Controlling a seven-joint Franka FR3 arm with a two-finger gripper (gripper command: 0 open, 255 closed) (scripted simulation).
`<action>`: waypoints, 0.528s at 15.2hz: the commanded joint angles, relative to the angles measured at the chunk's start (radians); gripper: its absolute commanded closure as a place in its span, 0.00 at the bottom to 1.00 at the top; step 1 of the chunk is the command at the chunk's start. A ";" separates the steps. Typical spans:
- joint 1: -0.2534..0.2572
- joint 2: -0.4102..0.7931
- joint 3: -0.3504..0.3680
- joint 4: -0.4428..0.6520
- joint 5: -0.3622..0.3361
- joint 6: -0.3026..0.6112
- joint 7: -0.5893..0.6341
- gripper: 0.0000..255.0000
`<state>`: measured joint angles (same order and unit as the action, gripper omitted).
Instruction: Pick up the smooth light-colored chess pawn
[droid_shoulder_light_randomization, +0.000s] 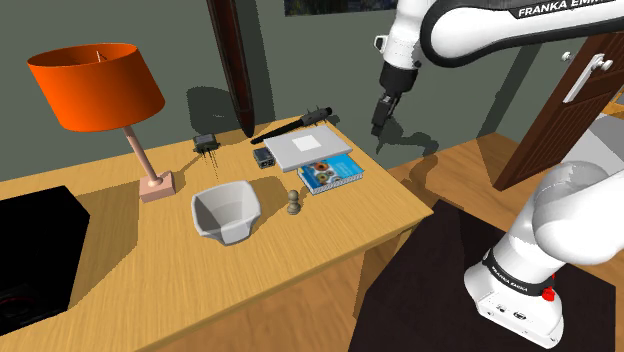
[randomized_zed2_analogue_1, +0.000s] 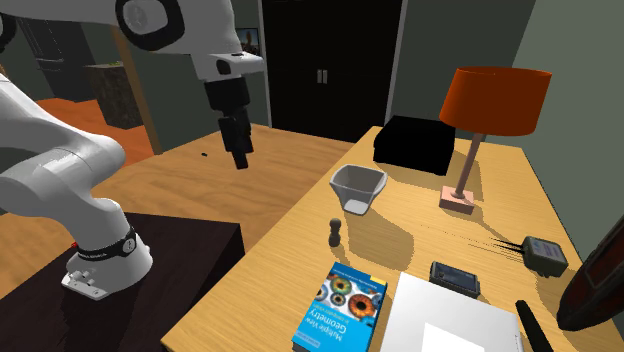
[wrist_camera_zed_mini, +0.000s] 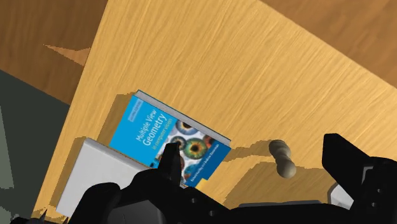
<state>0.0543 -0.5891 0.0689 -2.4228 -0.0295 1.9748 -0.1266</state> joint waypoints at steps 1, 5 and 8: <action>0.006 0.061 0.012 -0.007 0.000 0.074 0.006 0.00; 0.016 0.188 0.039 -0.001 -0.006 0.201 0.023 0.00; 0.021 0.291 0.060 0.018 -0.018 0.289 0.039 0.00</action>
<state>0.0737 -0.3275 0.1225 -2.4092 -0.0439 2.2355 -0.0913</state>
